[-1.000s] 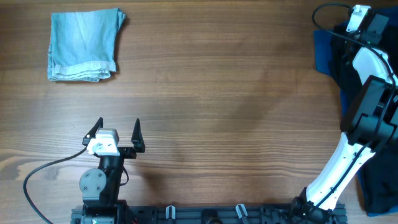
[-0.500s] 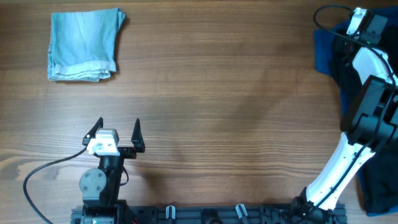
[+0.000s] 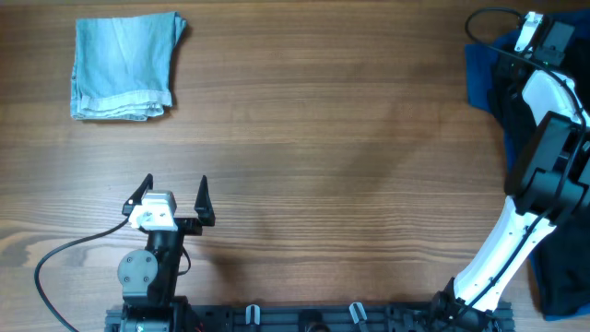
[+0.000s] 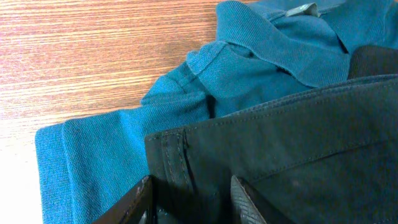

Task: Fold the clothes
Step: 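Reach the right gripper into the dark clothes pile and grasp black trousers, then lift the black trousers with the right gripper and carry them to table center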

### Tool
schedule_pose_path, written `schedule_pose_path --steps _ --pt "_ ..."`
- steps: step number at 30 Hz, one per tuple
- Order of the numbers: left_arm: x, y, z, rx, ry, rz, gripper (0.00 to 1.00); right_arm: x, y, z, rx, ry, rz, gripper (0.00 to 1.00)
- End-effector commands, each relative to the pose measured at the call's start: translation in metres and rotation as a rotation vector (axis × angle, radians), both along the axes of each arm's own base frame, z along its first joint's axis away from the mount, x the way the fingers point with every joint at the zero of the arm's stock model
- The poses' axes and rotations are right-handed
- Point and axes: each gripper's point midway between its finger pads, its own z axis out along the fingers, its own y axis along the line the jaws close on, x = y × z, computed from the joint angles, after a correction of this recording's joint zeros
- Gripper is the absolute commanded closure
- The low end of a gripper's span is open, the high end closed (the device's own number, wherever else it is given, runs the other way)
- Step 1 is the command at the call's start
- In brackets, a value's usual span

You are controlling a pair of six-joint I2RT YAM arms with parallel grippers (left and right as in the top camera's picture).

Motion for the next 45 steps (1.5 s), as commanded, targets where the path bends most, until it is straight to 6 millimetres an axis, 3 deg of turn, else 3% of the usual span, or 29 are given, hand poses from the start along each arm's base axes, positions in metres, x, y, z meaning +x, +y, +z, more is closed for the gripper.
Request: schedule_pose_path --steps 1,4,9,12,16,19,21,27,30,35,38,41,42,44,45 --pt "0.0 -0.004 -0.002 0.015 0.001 -0.021 0.0 -0.007 0.002 -0.021 0.009 0.049 -0.01 0.52" --pt "0.0 -0.004 -0.002 0.015 0.001 -0.021 0.0 -0.01 0.003 -0.024 0.017 0.065 -0.01 0.47" --pt "0.0 -0.004 -0.002 0.015 0.001 -0.021 0.0 -0.014 0.005 -0.037 0.033 0.096 -0.014 0.47" --pt "0.0 -0.004 -0.002 0.015 0.001 -0.021 0.0 -0.013 0.001 -0.036 0.016 0.088 -0.025 0.57" --pt "0.0 -0.004 -0.002 0.015 0.001 -0.021 0.0 -0.009 -0.004 -0.004 -0.019 0.034 -0.042 0.74" --pt "0.0 -0.004 -0.002 0.015 0.001 -0.021 0.0 -0.006 -0.005 0.017 -0.034 -0.001 -0.04 0.78" --pt "0.0 -0.004 -0.002 0.015 0.001 -0.021 0.0 -0.006 -0.005 0.036 -0.045 -0.027 -0.037 0.96" --pt "0.0 -0.004 -0.002 0.015 0.001 -0.021 0.0 -0.017 0.003 0.084 -0.056 -0.051 -0.03 0.96" --pt "0.0 -0.004 -0.002 0.015 0.001 -0.021 0.0 -0.027 0.019 0.111 -0.038 -0.054 0.001 0.96" --pt "0.0 -0.004 -0.002 0.015 0.001 -0.021 0.0 -0.038 0.095 0.17 0.07 -0.117 0.201 0.96" --pt "0.0 -0.004 -0.002 0.015 0.001 -0.021 0.0 -0.043 0.146 0.188 0.098 -0.119 0.302 0.96" --pt "0.0 -0.004 -0.002 0.015 0.001 -0.021 0.0 -0.053 0.217 0.191 0.131 -0.078 0.418 0.96" --pt "0.0 -0.004 -0.002 0.015 0.001 -0.021 0.0 -0.057 0.247 0.19 0.157 -0.062 0.465 0.96" --pt "0.0 -0.004 -0.002 0.015 0.001 -0.021 0.0 -0.073 0.33 0.186 0.255 -0.023 0.607 0.96" --pt "0.0 -0.004 -0.002 0.015 0.001 -0.021 0.0 -0.081 0.355 0.186 0.29 -0.011 0.647 0.96"
